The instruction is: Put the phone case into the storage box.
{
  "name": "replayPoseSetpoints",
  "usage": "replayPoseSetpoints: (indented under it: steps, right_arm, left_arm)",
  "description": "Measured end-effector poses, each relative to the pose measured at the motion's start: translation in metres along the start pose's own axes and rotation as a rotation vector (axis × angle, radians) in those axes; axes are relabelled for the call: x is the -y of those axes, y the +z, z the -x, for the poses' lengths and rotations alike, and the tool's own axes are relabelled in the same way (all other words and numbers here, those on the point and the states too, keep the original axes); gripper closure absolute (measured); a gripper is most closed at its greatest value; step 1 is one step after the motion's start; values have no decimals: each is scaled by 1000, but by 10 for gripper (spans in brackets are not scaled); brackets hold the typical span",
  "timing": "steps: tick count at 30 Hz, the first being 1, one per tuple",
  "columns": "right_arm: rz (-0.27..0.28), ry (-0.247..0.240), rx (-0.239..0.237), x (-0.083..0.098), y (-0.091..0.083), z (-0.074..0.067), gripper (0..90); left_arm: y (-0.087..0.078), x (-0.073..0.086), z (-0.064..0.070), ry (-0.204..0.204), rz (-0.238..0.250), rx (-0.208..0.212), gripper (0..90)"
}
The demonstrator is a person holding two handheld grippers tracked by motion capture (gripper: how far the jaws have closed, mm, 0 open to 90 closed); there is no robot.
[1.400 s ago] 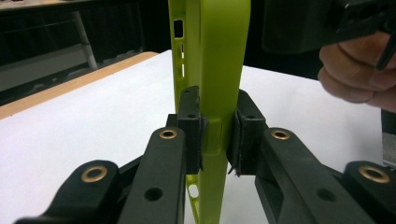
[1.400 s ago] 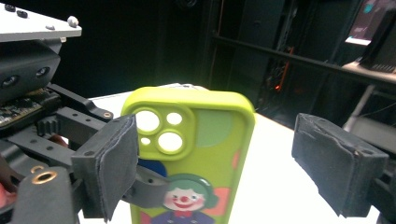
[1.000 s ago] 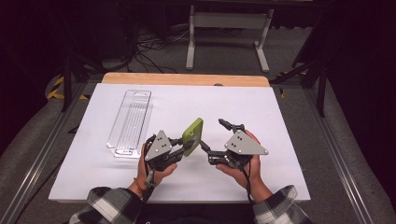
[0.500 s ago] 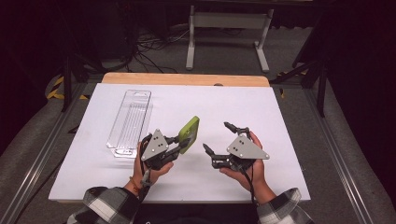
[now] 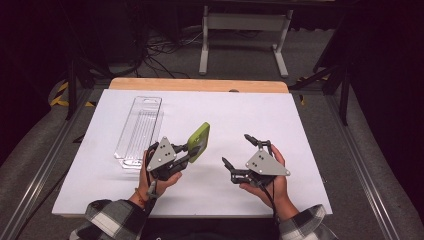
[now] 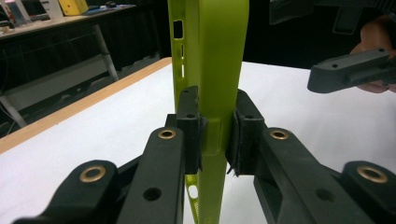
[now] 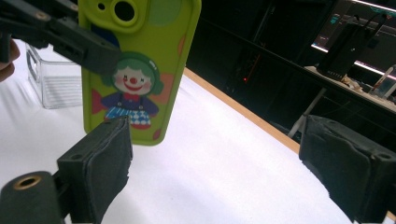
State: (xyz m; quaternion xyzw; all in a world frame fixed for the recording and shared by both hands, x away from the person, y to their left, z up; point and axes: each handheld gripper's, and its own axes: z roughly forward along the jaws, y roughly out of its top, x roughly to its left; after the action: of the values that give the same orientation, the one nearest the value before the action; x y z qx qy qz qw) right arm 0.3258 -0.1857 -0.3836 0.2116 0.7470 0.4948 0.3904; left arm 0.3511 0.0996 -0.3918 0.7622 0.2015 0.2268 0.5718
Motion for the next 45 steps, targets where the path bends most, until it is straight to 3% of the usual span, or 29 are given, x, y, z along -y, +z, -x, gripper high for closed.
replayPoseSetpoints:
  steps: [10,21,25,36,45]
  right_arm:
    - [-12,-2,2,6,-7,3,107]
    - [-37,36,8,12,-10,7,105]
    - [-36,16,12,14,-9,6,110]
    - [-41,33,-27,16,-6,4,110]
    - [-32,34,-33,16,-7,4,110]
  left_arm:
    - [-11,-1,-7,12,7,-20,778]
    - [-24,-3,-19,-1,33,-56,778]
    - [-28,-4,-22,2,36,-64,778]
    - [-38,-5,-30,5,45,-94,778]
    - [-43,-6,-34,12,43,-105,779]
